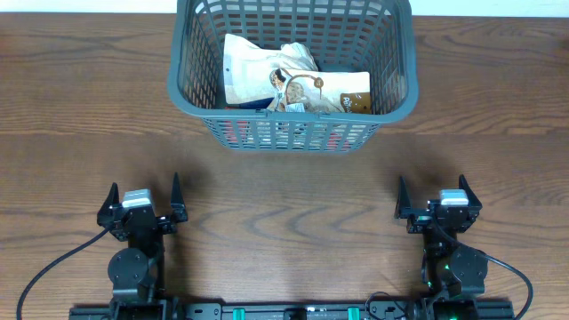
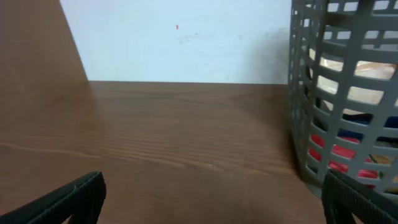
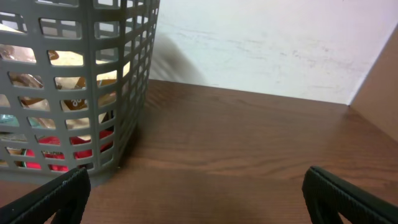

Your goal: Pack container

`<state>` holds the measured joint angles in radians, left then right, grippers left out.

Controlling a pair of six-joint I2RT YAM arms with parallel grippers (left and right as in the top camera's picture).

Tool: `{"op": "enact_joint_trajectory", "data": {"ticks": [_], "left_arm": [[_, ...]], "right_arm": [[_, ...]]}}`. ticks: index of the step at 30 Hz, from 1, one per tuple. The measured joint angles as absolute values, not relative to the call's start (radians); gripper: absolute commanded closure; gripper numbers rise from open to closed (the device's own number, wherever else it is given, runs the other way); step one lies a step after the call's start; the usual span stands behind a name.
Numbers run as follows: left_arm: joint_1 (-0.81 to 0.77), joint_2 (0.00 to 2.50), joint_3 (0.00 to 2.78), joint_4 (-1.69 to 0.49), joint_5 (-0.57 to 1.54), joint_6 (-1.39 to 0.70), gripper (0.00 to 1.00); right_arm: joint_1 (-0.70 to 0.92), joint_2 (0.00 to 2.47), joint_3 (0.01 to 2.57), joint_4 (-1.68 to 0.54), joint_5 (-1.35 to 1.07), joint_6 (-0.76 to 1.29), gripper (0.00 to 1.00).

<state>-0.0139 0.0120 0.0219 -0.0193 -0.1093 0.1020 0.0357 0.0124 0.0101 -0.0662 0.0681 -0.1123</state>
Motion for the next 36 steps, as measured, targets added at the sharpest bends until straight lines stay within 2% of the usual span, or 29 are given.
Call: {"op": "enact_joint_trajectory", "data": {"ticks": [9, 36], "left_arm": [[-0.068, 0.012, 0.022, -0.021, -0.107, 0.101, 0.01], [-0.067, 0.012, 0.026, -0.033, -0.033, 0.105, 0.01]], "right_arm": [[0.036, 0.012, 0.010, -0.066, 0.068, -0.112, 0.01], [0.036, 0.012, 0.010, -0.066, 0.068, -0.112, 0.01]]}}
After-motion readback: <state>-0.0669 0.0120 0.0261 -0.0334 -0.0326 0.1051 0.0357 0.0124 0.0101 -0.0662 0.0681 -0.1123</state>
